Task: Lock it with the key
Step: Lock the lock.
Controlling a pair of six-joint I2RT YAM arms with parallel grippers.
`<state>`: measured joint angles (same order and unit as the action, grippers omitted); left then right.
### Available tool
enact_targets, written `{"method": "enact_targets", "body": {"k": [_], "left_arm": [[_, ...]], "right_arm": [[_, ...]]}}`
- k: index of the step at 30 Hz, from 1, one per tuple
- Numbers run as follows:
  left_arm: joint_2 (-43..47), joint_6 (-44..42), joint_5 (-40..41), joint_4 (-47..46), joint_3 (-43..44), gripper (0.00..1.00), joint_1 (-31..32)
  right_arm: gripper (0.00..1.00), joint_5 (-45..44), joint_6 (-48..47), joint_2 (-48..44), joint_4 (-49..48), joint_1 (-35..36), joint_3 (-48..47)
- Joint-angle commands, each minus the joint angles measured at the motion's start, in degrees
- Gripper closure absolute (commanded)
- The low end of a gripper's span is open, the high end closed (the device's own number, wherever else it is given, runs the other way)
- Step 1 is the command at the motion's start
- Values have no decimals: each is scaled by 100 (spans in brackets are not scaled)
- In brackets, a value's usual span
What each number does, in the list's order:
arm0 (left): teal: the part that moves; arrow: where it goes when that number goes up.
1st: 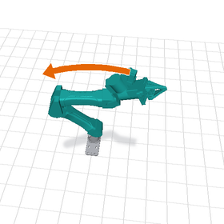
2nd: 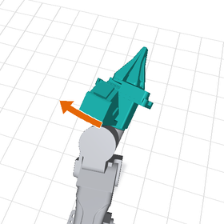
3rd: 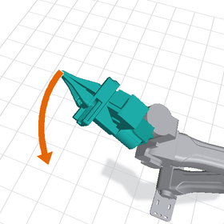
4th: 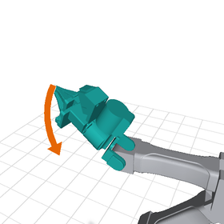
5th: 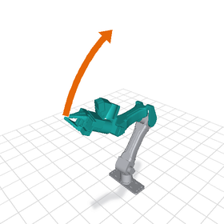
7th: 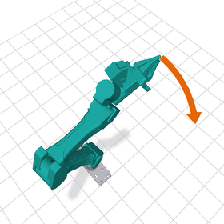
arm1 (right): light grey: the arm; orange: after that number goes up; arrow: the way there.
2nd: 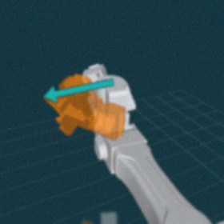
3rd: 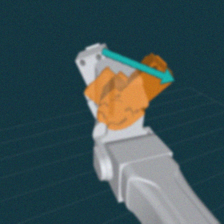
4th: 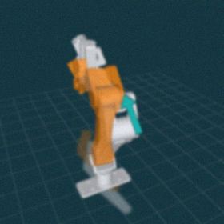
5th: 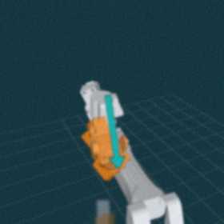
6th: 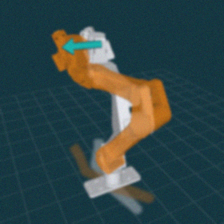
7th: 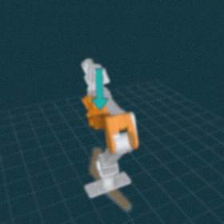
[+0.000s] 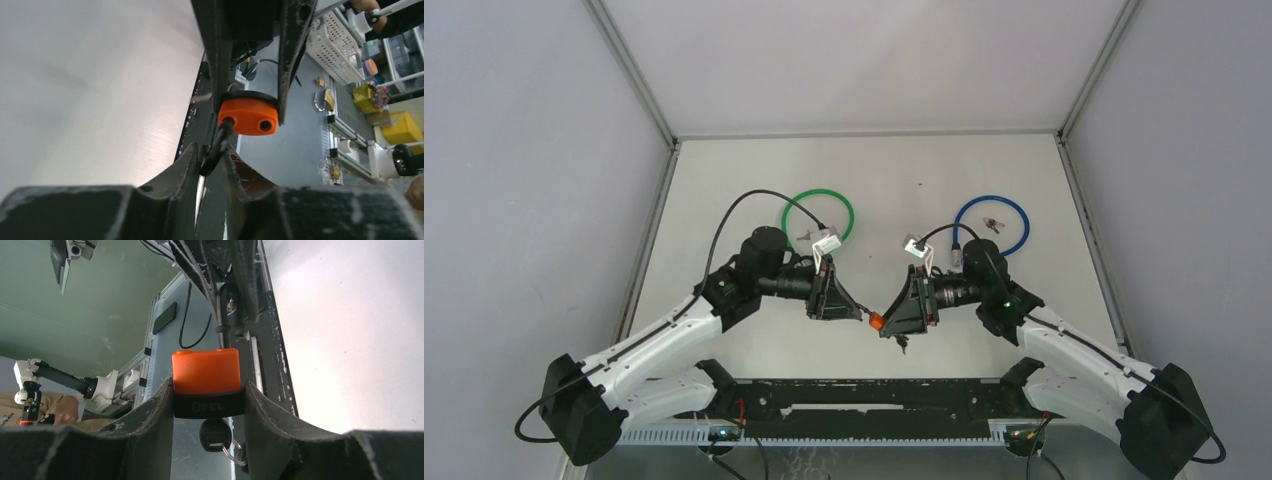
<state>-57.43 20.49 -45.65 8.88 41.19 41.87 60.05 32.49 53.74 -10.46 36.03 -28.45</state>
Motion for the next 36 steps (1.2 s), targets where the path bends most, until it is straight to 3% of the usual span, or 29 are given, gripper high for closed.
{"method": "enact_targets", "body": {"k": [1,3,6,11,14,17,22,25,29,32,36], "left_arm": [[91,315,-367,-526,221,85,-14],[92,375,-294,-529,236,99,-15],[107,488,-37,-527,256,100,-21],[84,1069,937,-734,281,100,-20],[5,1523,1282,-1077,283,100,-35],[-31,1653,1326,-1273,346,100,-45],[122,1421,1132,-1236,490,100,-173],[185,1328,1058,-1252,579,100,-234],[288,1442,1029,-1627,554,100,-283],[374,1725,941,-2360,388,100,-304],[341,1863,818,-2452,512,100,-312]], "right_arm": [[100,-50,-82,-6,-248,-42,-148],[100,-352,-194,-33,-107,-35,-150],[100,-1623,-723,-183,740,157,-335],[100,-5053,-1506,-584,1483,1231,-444],[77,-6436,-1742,-515,1273,1828,-451],[41,-6172,-1604,-447,957,1813,-449],[21,-4835,-1089,-957,833,1088,-311],[15,-4037,-432,-1512,483,314,-3],[10,-3146,951,-1950,-873,-495,656],[10,-2960,1579,-1799,-1988,-541,1110],[10,-2835,1369,-1559,-2539,-410,1196]]}}
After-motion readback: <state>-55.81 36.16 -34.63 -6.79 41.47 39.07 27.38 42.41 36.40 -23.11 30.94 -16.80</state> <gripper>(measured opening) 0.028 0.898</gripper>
